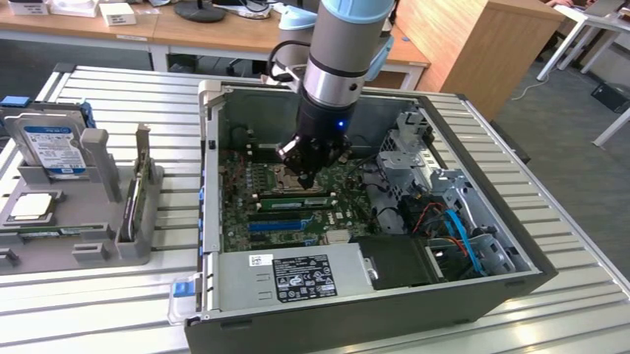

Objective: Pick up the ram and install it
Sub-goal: 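Press down the ram until it locks into place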

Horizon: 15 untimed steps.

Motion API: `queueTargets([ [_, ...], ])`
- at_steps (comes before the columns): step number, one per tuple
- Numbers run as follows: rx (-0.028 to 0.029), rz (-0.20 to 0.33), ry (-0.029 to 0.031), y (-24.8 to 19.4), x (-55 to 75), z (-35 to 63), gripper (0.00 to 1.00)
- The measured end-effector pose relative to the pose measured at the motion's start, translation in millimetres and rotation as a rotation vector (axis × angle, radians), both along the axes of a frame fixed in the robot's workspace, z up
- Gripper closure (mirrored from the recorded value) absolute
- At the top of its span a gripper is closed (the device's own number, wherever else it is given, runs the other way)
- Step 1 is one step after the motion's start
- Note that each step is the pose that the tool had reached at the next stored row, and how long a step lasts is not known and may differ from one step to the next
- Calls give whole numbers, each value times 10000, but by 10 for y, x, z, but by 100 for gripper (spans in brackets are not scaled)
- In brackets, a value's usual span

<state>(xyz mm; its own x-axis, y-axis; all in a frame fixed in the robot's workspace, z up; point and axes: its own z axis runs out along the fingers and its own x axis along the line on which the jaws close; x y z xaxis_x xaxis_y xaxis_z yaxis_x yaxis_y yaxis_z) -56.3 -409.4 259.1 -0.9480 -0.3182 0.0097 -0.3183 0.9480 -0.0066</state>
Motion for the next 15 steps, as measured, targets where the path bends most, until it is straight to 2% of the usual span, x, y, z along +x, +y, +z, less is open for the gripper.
queueTargets([
  [15, -5, -2498, 0, 0, 0, -10, 89],
])
